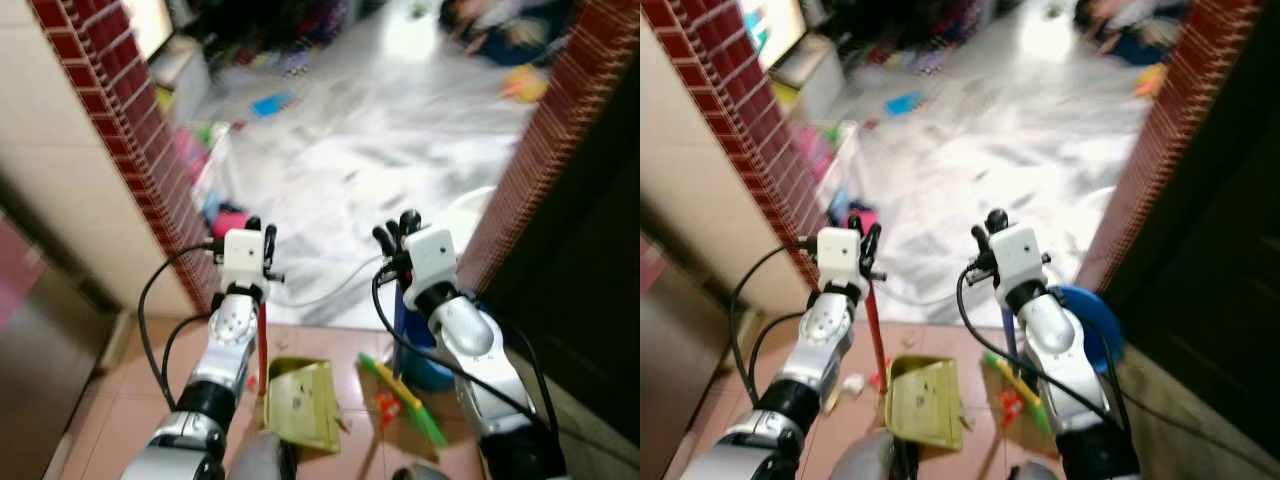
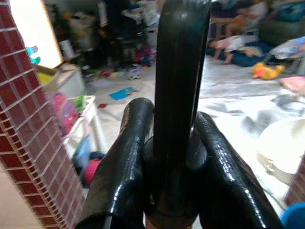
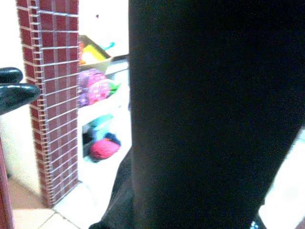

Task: Sweep floor

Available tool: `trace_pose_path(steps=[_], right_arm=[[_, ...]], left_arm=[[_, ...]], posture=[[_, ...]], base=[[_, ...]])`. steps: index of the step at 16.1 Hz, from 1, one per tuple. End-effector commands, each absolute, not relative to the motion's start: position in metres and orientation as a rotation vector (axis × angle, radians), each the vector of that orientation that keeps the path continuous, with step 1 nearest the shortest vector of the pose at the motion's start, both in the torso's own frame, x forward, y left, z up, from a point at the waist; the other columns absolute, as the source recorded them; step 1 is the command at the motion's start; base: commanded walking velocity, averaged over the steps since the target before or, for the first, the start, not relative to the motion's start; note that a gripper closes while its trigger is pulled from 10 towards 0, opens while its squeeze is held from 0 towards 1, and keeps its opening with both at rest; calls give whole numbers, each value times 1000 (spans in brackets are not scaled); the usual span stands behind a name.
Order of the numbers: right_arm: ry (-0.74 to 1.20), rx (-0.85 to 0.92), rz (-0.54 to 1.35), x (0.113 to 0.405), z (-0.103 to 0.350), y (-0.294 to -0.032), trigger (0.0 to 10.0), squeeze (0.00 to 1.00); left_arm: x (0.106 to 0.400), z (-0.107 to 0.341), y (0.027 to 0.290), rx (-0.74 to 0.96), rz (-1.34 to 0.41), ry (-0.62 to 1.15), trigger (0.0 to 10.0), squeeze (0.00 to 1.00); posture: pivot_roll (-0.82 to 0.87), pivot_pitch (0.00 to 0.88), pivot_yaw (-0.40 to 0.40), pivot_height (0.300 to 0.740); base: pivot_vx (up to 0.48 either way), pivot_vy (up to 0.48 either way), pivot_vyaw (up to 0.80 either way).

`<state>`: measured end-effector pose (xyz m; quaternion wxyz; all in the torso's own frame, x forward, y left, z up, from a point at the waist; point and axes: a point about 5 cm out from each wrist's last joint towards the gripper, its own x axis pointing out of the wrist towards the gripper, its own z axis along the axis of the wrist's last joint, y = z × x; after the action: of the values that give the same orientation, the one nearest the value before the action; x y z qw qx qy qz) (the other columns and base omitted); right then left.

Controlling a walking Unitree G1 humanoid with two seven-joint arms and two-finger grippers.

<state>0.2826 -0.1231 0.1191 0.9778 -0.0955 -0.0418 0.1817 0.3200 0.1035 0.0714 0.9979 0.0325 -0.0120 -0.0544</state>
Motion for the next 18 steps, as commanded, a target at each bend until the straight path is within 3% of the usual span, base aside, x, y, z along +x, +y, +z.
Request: trace_pose_path(steps=[1,12,18], right_arm=[[-97,-208,357,284,121,-124,10000,0],[-143,-238,166,291,120,-137,10000,0],[-135,-277,136,301,126,-146,10000,0]], left_arm=[[310,52,105,81,-112,72,10000,0],[310,59,141,-1,54,37,10000,0],[299,74,138,-20,2,-38,10000,0]], posture=[[-97,0,68,740],[-96,0,101,740],[-67,0,-11,740]], base=[[-322,0,0],[0,0,0],[0,0,0]])
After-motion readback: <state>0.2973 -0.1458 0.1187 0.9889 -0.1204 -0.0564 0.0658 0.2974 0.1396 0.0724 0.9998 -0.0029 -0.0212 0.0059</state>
